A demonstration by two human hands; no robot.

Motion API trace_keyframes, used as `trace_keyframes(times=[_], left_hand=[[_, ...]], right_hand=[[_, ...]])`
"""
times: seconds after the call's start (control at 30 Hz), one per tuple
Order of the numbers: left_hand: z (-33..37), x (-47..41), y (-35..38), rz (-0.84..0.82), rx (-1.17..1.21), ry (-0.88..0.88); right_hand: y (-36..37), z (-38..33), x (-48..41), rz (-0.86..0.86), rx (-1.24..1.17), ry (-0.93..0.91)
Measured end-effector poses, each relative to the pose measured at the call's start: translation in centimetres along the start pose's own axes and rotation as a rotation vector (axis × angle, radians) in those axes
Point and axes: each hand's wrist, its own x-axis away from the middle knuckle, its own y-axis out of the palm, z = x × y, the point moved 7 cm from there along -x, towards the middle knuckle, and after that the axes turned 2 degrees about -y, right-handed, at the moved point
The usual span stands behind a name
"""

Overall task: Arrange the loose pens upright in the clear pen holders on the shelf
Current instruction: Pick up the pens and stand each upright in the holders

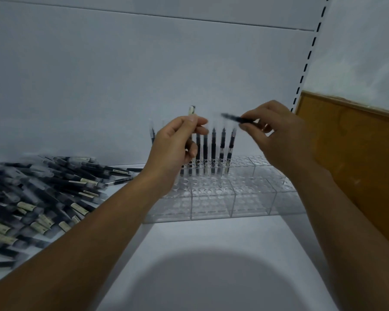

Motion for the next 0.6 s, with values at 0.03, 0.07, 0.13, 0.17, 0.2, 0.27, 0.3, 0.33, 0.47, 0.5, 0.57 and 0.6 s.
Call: trace_keyframes(times=[0.03,0.07,0.13,0.17,0.2,0.27,0.3,0.33,0.47,0.5,0.57,0.6], left_hand=[[0.1,0.0,-0.1,0.008,0.017,0.010],[0.2,0.0,-0.2,0.009,0.026,0.024],[0.3,0.0,-0.2,-0.003,0.020,0.063],[0.4,-0.1,-0.1,-0.006,0.004,0.086],[0.5,-0.1,-0.1,-0.007,-0.017,0.109],[0.8,0.0,-0.1,-0.008,-0.040,0.145],[0.9,0.1,-0.1,-0.012,-0.038,0.155],[1.0,0.2,-0.1,-0.016,-0.033,0.163],[0.9,0.1,0.1,-0.030,-0.025,0.156],[1.0,0.1,0.1,-0.036,-0.021,0.152],[1.1,0.1,0.3,-0.053,-0.013,0.159],[1.1,0.1,0.3,-0.058,-0.013,0.166]], right_hand=[[-0.4,0.3,0.0,0.032,-0.015,0.042],[-0.7,0.8,0.1,0.062,-0.051,0.106],[-0.5,2.0,0.5,0.068,-0.155,0.286],[0.0,2.5,0.7,0.035,-0.210,0.377],[0.7,3.0,1.0,-0.011,-0.256,0.452],[1.9,3.7,1.5,-0.107,-0.277,0.534],[2.2,3.8,1.8,-0.144,-0.262,0.550],[2.4,4.0,1.9,-0.165,-0.253,0.560],[2.6,4.1,2.1,-0.178,-0.277,0.600],[2.6,4.1,2.0,-0.176,-0.271,0.602],[2.7,4.1,2.0,-0.182,-0.243,0.594],[2.9,4.1,2.0,-0.200,-0.228,0.589]])
